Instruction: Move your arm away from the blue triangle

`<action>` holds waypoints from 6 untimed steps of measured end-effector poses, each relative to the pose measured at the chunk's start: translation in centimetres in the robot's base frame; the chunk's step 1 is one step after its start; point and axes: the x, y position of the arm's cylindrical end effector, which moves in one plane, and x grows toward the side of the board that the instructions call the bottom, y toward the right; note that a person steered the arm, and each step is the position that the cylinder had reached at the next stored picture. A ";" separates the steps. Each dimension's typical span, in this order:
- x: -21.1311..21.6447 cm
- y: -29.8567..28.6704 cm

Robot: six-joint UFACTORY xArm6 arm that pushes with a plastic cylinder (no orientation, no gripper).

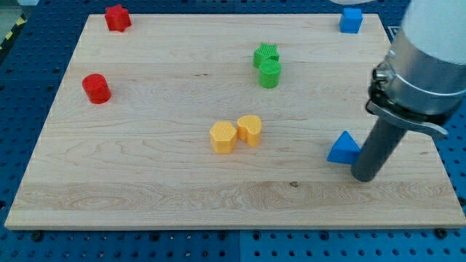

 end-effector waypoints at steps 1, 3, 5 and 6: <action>0.0 0.2; 0.0 3.0; 0.0 3.1; 0.0 3.6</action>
